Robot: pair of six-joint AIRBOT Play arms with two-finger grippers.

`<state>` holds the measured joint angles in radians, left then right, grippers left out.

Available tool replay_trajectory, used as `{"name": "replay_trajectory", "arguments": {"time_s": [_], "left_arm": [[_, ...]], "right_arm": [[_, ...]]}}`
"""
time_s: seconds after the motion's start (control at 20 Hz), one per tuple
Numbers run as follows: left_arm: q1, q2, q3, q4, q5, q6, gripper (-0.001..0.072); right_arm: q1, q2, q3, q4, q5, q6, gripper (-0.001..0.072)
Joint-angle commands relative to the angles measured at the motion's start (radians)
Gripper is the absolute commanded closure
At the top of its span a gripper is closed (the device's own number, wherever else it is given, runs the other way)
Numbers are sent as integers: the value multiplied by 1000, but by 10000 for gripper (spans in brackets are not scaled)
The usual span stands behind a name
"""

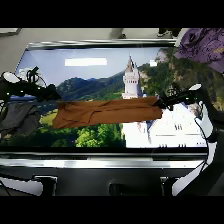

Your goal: Fold the clothes and pants, and hang the long-sleeved shirts on hangers.

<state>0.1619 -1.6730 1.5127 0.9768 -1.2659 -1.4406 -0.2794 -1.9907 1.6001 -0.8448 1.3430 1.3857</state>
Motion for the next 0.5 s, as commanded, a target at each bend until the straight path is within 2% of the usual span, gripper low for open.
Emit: {"name": "replay_trajectory", "arguments": {"time_s": [0.0,0.2,0.45], "left_arm": [[-61,-11,1,-1,10,0,689],[-246,-59,0,-25,171,-122,689],[-501,-156,1,-225,353,-131,689]], "right_arm": [[3,92,2,-72,45,66,686],[2,257,2,-216,98,165,685],[2,445,2,-320,159,235,685]]}}
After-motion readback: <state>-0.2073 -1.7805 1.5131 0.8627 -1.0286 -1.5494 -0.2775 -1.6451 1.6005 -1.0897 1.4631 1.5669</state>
